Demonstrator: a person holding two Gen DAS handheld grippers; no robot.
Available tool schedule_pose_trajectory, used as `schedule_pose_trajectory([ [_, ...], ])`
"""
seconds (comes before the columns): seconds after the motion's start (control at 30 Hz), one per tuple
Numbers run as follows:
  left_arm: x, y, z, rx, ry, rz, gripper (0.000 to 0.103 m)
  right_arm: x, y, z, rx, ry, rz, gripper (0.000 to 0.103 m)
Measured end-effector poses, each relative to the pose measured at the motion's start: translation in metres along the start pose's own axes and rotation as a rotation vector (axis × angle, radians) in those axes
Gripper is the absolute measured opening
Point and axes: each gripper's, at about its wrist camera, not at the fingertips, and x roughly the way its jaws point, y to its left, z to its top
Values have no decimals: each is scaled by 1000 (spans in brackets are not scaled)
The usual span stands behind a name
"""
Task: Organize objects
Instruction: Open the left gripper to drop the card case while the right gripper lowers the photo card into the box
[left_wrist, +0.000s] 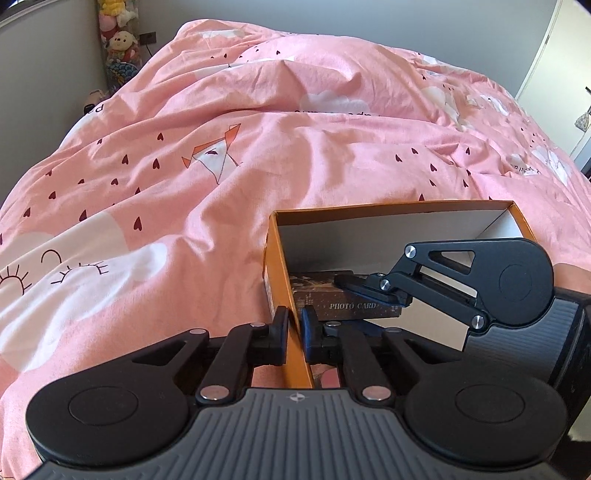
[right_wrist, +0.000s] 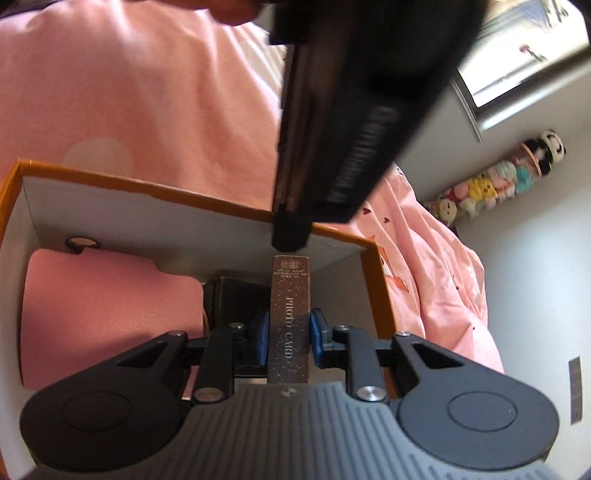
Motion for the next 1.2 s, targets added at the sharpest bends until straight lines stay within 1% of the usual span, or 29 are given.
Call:
schedule_pose_trajectory([
  [0.1,0,0,0,-1,0,0,10,4,-1,2,-33,8,-5,24],
  [0.27,0,-1,0,2,0,2,10,4,-14,6,13,14,43,25],
  [0.33,1,0,0,2,0,4,10,3,-21,7,40,7,61,33],
  [0.37,1,-1,0,1,0,2,10,2,-25,8,60,2,75,39],
  [0.43,1,0,0,-3,1,4,10,2,-35,8,112,-2,109,43],
  [0.57,2,0,0,-3,5,9,10,2,-56,5,218,0,145,53],
  [0.6,2,0,-1,-2,6,9,10,2,-63,4,253,6,158,57],
  [0.63,2,0,-1,-2,7,9,10,2,-69,1,293,14,174,59],
  [0.8,3,0,0,-4,8,9,10,12,-106,-17,555,98,300,72],
  [0.87,3,0,-1,-6,10,10,10,18,-114,-25,660,136,331,75],
  [0.9,3,0,-1,-7,10,10,10,17,-97,-29,715,154,353,75],
  [0.93,3,0,-1,-8,11,11,10,17,-89,-33,763,171,373,75],
  [0.97,3,-1,-1,-9,13,11,10,15,-82,-37,810,188,385,76],
  [1.0,3,0,-1,-10,14,11,10,14,-81,-39,842,193,384,73],
  [1.03,3,0,0,-12,14,11,10,15,-84,-41,859,193,380,70],
  [1.1,4,-1,0,-14,16,12,10,14,-86,-41,871,190,361,54],
  [1.13,4,-1,0,-14,16,12,10,14,-88,-41,880,192,352,51],
  [1.2,4,0,0,-18,16,10,10,16,-90,-41,903,203,344,50],
])
